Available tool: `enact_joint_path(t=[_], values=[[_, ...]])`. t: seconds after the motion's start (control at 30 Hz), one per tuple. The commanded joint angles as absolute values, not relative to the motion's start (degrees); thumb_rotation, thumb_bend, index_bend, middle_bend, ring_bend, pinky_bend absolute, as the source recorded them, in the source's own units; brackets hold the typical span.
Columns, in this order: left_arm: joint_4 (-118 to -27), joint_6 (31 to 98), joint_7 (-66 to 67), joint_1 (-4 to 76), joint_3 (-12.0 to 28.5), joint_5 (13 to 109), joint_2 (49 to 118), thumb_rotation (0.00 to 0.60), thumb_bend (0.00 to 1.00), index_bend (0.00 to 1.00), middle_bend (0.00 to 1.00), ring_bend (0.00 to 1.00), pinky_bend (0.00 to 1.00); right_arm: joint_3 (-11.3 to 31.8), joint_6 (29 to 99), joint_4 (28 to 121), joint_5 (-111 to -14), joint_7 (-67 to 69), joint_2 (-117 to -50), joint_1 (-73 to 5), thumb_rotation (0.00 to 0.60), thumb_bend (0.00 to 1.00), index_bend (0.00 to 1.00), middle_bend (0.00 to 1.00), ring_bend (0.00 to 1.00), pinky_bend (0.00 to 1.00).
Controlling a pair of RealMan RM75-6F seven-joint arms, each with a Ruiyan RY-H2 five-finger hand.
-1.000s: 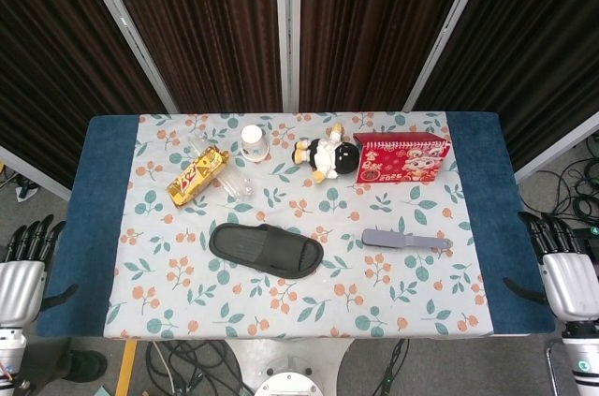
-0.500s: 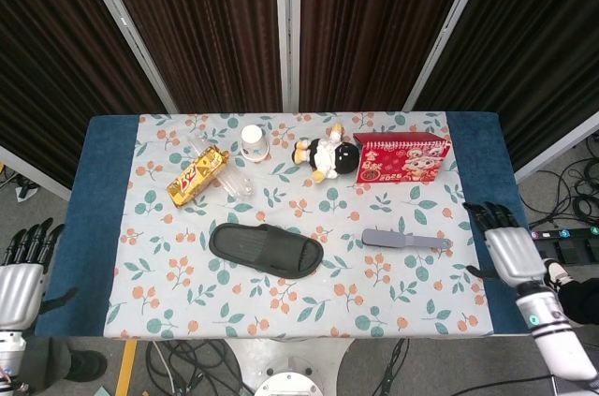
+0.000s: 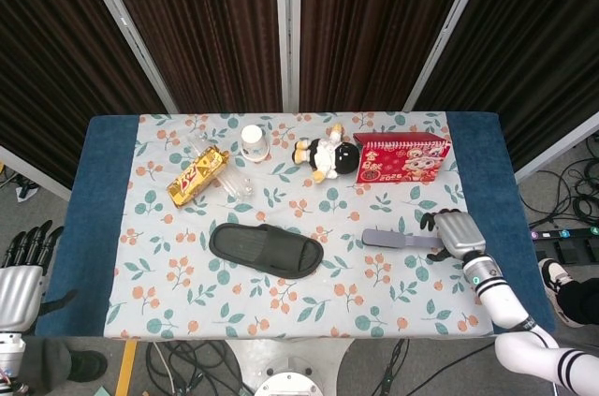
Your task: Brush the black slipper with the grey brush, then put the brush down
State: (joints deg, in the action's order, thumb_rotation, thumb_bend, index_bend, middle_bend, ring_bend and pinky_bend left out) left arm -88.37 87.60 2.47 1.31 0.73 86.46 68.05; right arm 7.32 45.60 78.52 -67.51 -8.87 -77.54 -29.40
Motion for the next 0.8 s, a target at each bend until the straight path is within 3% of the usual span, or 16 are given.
enact_joint_path(t=[0.03, 0.43, 0.8], values=[[-88.45, 87.58, 2.53, 1.33, 0.78, 86.45, 67.98, 0.600, 0.05, 0.08, 0.04, 0.00, 0.05, 6.93, 44.81, 78.14, -67.26, -8.57, -77.89, -29.87, 0.600, 0.00, 0.45, 0.47, 0.35, 0.36], [-88.09, 87.43, 2.35, 1.21, 0.82, 86.08, 68.30, 0.600, 0.05, 0.08, 0.04, 0.00, 0.05, 5.64, 41.86, 77.37, -64.60, -9.85, -78.34, -31.88, 0.600, 0.00, 0.45, 0.49, 0.37, 0.38], [-87.74, 87.94, 1.90, 0.59, 0.80, 85.66, 68.46, 0.600, 0.05, 0.08, 0.04, 0.00, 0.05, 4.85, 39.80, 76.86, -63.60, -9.15, -78.87, -33.34, 0.600, 0.00, 0.46, 0.58, 0.50, 0.59]])
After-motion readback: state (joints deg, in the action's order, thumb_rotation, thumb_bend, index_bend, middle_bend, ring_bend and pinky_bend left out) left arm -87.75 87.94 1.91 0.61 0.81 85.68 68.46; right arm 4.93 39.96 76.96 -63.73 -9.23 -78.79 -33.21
